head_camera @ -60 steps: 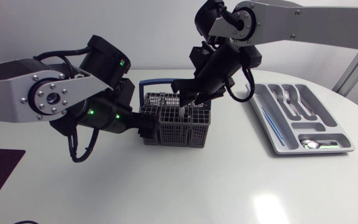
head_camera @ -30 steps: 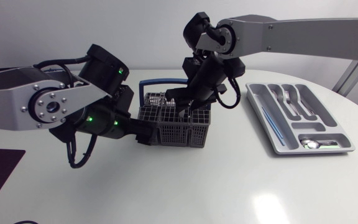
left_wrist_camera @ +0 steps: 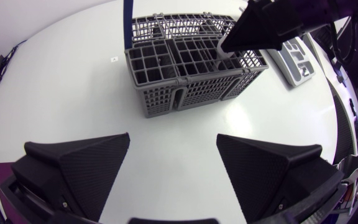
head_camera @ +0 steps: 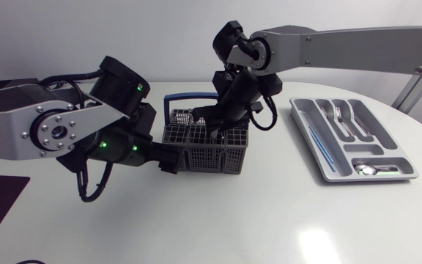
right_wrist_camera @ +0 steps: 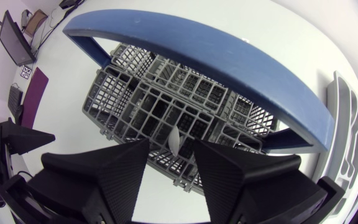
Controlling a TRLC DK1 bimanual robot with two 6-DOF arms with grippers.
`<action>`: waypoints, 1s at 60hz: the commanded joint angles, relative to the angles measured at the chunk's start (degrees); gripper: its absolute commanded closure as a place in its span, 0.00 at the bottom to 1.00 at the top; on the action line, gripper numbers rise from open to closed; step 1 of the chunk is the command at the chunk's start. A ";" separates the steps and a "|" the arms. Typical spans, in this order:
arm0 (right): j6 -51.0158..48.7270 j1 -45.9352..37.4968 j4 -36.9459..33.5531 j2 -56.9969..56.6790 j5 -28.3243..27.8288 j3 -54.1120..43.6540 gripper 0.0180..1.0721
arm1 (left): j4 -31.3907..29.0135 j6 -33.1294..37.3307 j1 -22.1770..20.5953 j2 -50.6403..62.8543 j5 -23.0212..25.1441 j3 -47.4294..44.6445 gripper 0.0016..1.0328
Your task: Unload the cutlery basket into the drawer organizer.
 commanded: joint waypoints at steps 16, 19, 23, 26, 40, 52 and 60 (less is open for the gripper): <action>1.88 0.71 1.20 2.13 0.87 0.95 0.66 | 0.28 1.14 0.34 -1.20 0.51 -2.05 0.05; 1.88 0.80 1.20 2.22 0.87 0.95 0.66 | 0.28 1.14 0.16 -1.20 0.51 -2.14 0.05; 1.96 0.80 1.20 2.40 0.87 0.86 0.67 | 0.36 1.14 0.07 -1.20 0.51 -2.23 0.05; 1.88 0.80 1.20 2.49 0.87 0.86 0.72 | 0.36 1.14 0.07 -1.11 0.51 -2.31 0.05; 1.88 0.71 1.47 3.10 0.96 0.95 0.78 | 0.36 1.14 -0.02 -1.38 0.51 -2.67 0.05; 1.88 0.36 2.17 3.36 1.14 0.86 0.83 | 0.45 1.14 -0.02 -1.47 0.51 -2.93 0.05; 1.79 0.27 2.35 3.36 1.40 0.77 0.84 | 0.80 1.14 -0.10 -1.55 0.51 -3.11 0.05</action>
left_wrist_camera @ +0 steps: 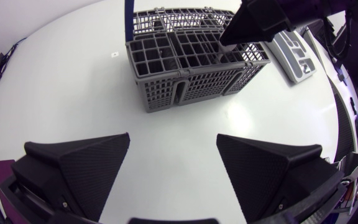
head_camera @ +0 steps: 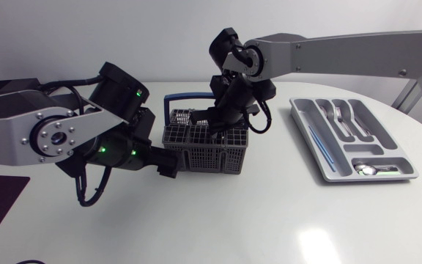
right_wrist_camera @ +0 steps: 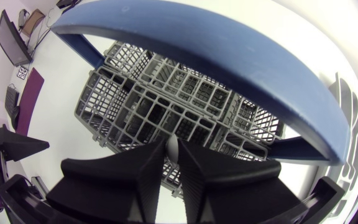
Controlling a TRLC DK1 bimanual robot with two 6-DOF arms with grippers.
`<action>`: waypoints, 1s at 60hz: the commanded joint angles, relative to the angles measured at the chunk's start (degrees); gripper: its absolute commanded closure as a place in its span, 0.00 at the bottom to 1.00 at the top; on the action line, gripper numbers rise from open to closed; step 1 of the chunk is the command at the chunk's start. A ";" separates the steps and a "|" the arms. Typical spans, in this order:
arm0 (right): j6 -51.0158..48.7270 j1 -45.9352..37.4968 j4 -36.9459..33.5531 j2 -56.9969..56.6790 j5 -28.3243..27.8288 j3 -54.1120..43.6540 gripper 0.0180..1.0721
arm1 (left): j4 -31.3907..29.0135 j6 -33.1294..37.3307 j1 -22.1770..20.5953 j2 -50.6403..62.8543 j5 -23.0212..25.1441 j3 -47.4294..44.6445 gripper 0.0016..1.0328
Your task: Unload the cutlery basket into the drawer organizer.
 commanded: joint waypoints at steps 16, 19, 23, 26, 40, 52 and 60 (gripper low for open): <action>1.15 0.40 0.64 1.40 0.33 0.03 0.91 | 0.54 1.14 -0.19 -1.20 0.49 -1.73 0.05; 0.80 0.40 0.73 1.22 0.15 -0.15 0.93 | 0.54 1.14 -0.19 -1.20 0.49 -1.73 0.05; 0.80 0.58 0.73 0.96 0.07 -0.59 0.93 | 0.63 1.14 -0.28 -1.20 0.49 -1.82 0.05; 0.80 0.58 0.73 0.78 -0.02 -0.76 0.94 | 0.63 1.14 -0.28 -1.20 0.49 -1.82 0.05; 0.71 0.58 1.17 -0.10 -0.46 -1.29 0.94 | 1.42 1.14 -0.63 -1.20 0.49 -2.34 0.05; 0.71 0.67 1.17 -0.98 -1.69 -1.38 0.94 | 1.42 1.14 -0.63 -1.38 0.49 -2.34 0.05; 0.62 0.58 1.08 -1.94 -2.57 -1.47 0.94 | 1.42 1.14 -0.81 -1.38 0.49 -2.34 0.05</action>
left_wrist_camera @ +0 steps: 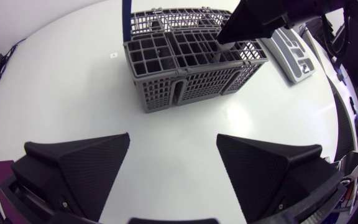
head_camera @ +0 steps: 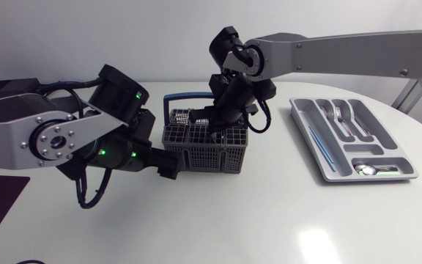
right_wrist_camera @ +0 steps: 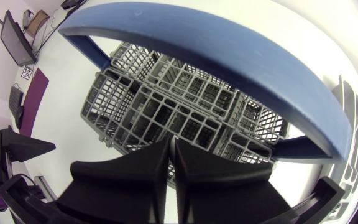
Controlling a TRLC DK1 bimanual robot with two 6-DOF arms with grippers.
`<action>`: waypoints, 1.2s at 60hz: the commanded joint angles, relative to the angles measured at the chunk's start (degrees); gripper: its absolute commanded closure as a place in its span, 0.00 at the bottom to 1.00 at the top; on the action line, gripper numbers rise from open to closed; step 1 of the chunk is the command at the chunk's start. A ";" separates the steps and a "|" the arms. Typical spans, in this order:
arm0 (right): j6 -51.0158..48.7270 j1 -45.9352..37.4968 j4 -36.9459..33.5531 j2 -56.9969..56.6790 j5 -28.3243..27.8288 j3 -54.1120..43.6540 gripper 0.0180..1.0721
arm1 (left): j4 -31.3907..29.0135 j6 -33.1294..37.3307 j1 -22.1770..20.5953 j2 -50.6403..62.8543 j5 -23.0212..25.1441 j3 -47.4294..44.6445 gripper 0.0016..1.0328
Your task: Unload the cutlery basket into the drawer organizer.
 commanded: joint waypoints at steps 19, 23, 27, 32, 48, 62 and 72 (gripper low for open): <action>0.21 -0.19 -0.43 -3.94 -2.97 -1.31 0.94 | 0.31 0.96 -0.79 -1.03 0.49 -1.87 0.05; 0.12 -0.45 -0.52 -4.56 -3.59 -1.23 0.94 | 0.31 0.96 -0.88 -1.12 0.49 -1.95 0.05; 0.12 -0.63 -0.87 -5.35 -4.21 -1.23 0.94 | 0.31 0.96 -0.88 -1.12 0.49 -1.95 0.05; 0.03 -0.80 -1.40 -6.49 -4.47 -1.23 0.94 | 0.31 0.96 -0.88 -1.21 0.49 -1.95 0.05; 0.03 -1.77 -2.89 -9.74 -6.84 -1.31 0.94 | 0.31 0.79 -1.49 -1.38 0.49 -2.13 0.05; 0.29 -2.74 -2.98 -11.77 -8.86 -2.10 0.94 | 0.31 0.70 -1.67 -1.73 0.49 -2.22 0.05; 1.26 -3.62 -2.63 -12.91 -10.18 -2.81 0.94 | 0.31 0.53 -2.02 -1.82 0.49 -2.13 0.05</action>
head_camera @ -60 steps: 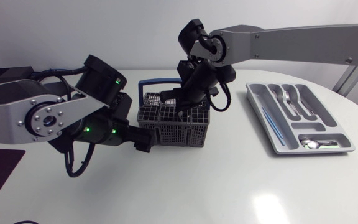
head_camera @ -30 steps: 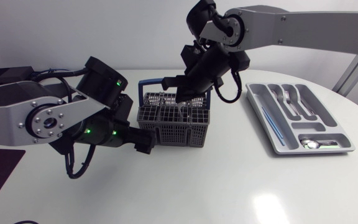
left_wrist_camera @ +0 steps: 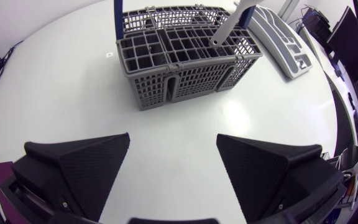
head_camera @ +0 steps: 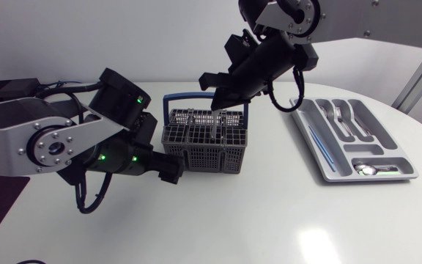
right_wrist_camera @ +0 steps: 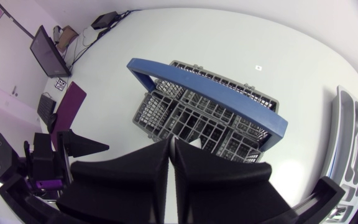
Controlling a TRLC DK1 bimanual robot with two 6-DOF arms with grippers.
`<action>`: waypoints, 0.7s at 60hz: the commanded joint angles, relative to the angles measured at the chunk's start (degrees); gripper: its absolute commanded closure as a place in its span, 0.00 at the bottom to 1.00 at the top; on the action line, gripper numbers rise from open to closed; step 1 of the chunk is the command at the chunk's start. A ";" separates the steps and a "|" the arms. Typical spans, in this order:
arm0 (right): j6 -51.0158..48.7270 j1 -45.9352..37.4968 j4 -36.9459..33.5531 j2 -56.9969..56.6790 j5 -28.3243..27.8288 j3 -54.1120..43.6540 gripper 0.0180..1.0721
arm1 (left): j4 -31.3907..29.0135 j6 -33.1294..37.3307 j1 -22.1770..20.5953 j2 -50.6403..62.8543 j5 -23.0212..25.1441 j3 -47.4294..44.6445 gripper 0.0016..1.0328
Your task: Unload the cutlery basket into the drawer organizer.
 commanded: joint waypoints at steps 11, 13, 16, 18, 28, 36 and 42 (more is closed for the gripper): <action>2.14 -1.52 -0.55 -2.86 -1.58 -2.50 0.94 | 0.11 0.17 -1.12 -1.14 0.47 -1.17 0.05; 2.23 -1.52 -0.73 -3.30 -2.10 -2.50 0.94 | 0.11 0.09 -1.21 -1.14 0.56 -1.17 0.05; 2.58 -1.79 -0.90 -3.92 -2.89 -2.59 0.94 | 0.11 0.09 -1.30 -1.14 0.47 -1.17 0.05; 2.67 -1.87 -1.17 -4.18 -3.42 -2.50 0.94 | 0.11 0.00 -1.39 -1.14 0.47 -1.17 0.05; 3.02 -3.72 -2.84 -5.41 -8.08 -2.07 0.94 | 0.11 -0.18 -1.56 -1.14 0.47 -1.17 0.05; 2.23 -5.83 -4.68 -7.87 -10.10 -2.24 0.94 | 0.11 -0.18 -1.56 -1.14 0.47 -1.17 0.05; 1.17 -7.23 -6.62 -9.98 -10.19 -2.59 0.94 | 0.02 -0.18 -1.56 -1.23 0.47 -1.08 0.05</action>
